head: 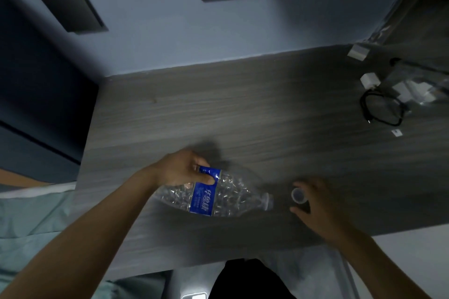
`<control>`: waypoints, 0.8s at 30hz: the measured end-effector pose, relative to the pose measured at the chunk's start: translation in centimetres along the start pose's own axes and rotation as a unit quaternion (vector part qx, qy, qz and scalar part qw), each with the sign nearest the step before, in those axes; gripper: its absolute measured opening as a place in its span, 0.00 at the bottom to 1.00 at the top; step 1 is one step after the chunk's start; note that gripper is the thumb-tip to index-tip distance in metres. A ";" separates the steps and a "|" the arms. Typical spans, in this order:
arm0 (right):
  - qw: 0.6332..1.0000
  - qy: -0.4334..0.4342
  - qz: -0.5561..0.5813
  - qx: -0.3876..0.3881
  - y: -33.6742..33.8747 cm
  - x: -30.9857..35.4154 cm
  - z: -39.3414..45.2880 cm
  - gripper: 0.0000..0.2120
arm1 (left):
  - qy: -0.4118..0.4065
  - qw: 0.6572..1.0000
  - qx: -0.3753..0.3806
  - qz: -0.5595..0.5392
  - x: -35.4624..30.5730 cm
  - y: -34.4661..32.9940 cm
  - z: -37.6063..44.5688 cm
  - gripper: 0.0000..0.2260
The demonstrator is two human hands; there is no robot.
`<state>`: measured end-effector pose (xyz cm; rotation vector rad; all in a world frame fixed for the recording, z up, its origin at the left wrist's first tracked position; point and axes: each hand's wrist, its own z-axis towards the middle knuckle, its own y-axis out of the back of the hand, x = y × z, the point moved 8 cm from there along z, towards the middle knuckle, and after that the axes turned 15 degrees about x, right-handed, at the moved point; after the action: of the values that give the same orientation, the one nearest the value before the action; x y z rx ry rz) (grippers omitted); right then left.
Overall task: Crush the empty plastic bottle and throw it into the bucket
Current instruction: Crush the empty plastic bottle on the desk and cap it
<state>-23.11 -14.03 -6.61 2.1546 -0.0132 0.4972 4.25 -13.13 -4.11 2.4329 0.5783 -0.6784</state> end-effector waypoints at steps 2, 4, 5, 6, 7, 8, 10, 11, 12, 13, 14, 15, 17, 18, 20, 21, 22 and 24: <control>1.000 0.004 0.014 -0.011 -0.1 0.1 -0.2 0.18 | 0.000 1.000 -0.003 0.001 -0.1 -0.3 -0.3 0.04; 0.999 0.002 0.028 -0.019 -0.1 0.6 0.1 0.16 | 0.002 1.000 -0.008 -0.006 0.1 -0.6 -0.3 0.03; 0.999 0.007 0.047 -0.024 0.2 0.8 -0.1 0.16 | 0.001 1.000 -0.012 -0.011 -0.1 -0.9 -0.5 0.04; 0.997 0.023 0.070 -0.028 0.4 1.2 -0.4 0.17 | 0.001 1.000 -0.016 -0.015 -0.3 -1.1 -0.6 0.04; 0.995 0.048 0.085 -0.025 0.4 1.9 -0.3 0.17 | 0.001 1.000 -0.020 -0.017 -0.3 -1.2 -0.6 0.04; 0.993 0.073 0.087 -0.017 0.4 2.7 -0.3 0.18 | 0.001 1.000 -0.023 -0.016 -0.3 -1.2 -0.6 0.04; 0.990 0.115 0.084 -0.008 0.5 4.0 -0.4 0.19 | 0.002 1.000 -0.027 -0.011 -0.2 -1.1 -0.7 0.06; 0.987 0.134 0.089 -0.007 0.6 4.5 -0.6 0.19 | 0.005 1.000 -0.029 -0.006 -0.1 -1.1 -0.8 0.07; 0.984 0.151 0.093 -0.004 0.7 4.8 -0.8 0.18 | 0.008 0.999 -0.031 0.003 -0.1 -1.1 -0.9 0.07; 0.982 0.163 0.096 0.002 0.8 5.0 -1.0 0.18 | 0.012 0.999 -0.035 0.014 -0.1 -1.2 -1.1 0.07; 0.980 0.171 0.098 0.011 0.8 5.1 -1.2 0.18 | 0.017 0.999 -0.038 0.022 -0.1 -1.2 -1.3 0.06; 0.980 0.175 0.097 0.020 0.8 5.1 -1.3 0.18 | 0.020 0.999 -0.040 0.022 -0.1 -1.2 -1.5 0.05; 0.978 0.180 0.097 0.036 0.6 5.1 -1.3 0.18 | 0.020 0.999 -0.044 -0.001 0.0 -1.3 -1.7 0.04; 0.978 0.180 0.095 0.045 0.4 5.0 -1.3 0.18 | 0.021 0.999 -0.045 -0.005 0.0 -1.3 -1.8 0.04; 0.976 0.184 0.101 0.052 0.2 5.1 -1.3 0.20 | 0.022 0.998 -0.045 0.025 -0.3 -1.4 -1.8 0.03; 0.975 0.186 0.112 0.050 0.2 5.0 -1.3 0.20 | 0.023 0.998 -0.047 0.039 -0.4 -1.5 -1.9 0.03; 0.973 0.189 0.126 0.046 0.3 4.9 -1.4 0.20 | 0.025 0.998 -0.050 0.042 -0.5 -1.5 -1.9 0.03; 0.965 0.197 0.170 0.042 0.6 4.8 -1.5 0.19 | 0.032 0.997 -0.057 0.030 -0.4 -1.5 -2.1 0.06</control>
<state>-19.33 -12.37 -3.62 2.1057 -0.1437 1.1378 3.84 -10.82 -2.94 2.3622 0.5517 -0.5302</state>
